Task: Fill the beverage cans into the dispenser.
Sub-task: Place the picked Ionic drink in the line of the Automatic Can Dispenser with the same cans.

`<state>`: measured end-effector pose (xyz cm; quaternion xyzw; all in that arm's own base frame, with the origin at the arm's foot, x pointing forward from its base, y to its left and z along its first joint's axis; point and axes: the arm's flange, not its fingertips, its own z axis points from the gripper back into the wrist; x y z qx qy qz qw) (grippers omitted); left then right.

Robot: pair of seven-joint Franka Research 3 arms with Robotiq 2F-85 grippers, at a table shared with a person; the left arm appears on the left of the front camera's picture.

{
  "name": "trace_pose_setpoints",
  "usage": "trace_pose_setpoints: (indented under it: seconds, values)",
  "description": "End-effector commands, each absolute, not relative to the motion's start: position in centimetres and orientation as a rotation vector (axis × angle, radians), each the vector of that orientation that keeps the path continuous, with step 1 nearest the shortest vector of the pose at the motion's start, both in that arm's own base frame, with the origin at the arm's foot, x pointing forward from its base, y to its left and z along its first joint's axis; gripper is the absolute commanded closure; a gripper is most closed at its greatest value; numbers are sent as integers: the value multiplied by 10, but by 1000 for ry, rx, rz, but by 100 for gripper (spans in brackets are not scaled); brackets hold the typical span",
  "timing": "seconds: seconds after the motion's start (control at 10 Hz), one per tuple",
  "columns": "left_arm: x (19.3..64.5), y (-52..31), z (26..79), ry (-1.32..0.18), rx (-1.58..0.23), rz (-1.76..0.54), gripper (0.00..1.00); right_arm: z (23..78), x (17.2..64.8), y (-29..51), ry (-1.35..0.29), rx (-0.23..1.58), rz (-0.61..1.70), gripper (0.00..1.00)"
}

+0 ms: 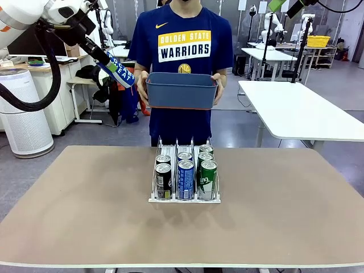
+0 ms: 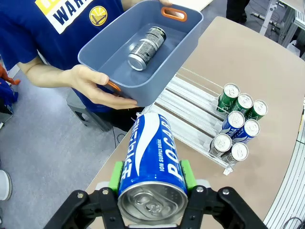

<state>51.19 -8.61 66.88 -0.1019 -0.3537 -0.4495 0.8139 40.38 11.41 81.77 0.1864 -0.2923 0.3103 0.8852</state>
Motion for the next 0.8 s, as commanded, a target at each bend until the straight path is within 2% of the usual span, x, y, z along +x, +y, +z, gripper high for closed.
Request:
trace_pose_setpoints:
  seconds: [0.0,0.3,0.7]
  values:
    - [512,-86,669,-755,-217,-959,43,818,404,114,-608,387,645,0]
    - [495,-129,669,-574,-144,-780,43,818,404,114,-608,387,645,0]
    - [458,-195,642,-389,-234,-761,43,818,404,114,-608,387,645,0]
